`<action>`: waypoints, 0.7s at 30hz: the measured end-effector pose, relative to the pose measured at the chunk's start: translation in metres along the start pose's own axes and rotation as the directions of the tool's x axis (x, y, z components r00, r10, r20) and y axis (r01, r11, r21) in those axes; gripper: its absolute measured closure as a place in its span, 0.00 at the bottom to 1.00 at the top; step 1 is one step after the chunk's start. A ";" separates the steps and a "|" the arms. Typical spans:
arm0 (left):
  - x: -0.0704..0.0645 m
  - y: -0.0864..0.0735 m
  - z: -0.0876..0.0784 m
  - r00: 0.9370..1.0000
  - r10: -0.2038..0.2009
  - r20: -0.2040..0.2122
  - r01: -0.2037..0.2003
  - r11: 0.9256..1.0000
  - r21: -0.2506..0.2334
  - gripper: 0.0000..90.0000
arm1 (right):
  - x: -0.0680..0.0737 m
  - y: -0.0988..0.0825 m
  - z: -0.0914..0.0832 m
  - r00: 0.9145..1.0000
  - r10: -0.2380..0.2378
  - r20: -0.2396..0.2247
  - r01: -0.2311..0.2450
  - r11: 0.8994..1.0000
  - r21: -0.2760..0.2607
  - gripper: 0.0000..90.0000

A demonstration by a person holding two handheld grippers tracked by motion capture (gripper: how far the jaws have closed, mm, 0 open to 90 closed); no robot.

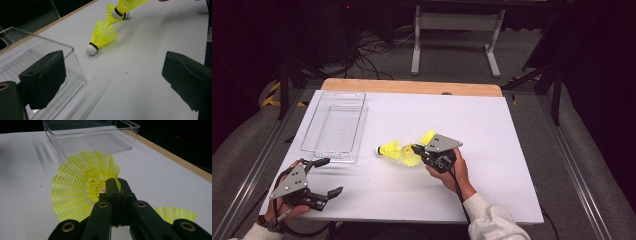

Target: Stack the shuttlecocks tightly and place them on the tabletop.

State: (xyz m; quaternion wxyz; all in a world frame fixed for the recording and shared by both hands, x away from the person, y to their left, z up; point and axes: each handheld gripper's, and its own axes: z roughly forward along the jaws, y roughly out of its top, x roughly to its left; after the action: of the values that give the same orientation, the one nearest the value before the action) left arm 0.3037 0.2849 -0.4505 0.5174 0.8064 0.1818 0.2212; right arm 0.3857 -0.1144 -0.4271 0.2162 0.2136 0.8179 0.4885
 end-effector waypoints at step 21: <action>-0.001 0.000 0.000 1.000 0.014 0.010 -0.014 1.000 0.008 0.07 | -0.004 -0.008 0.043 0.994 0.085 -0.071 -0.080 0.995 0.063 0.99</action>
State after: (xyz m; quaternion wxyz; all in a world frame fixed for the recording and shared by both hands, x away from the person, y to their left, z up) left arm 0.3029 0.2844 -0.4505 0.5136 0.8107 0.1746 0.2201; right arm 0.4118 -0.0894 -0.4518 0.1591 0.2354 0.8300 0.4800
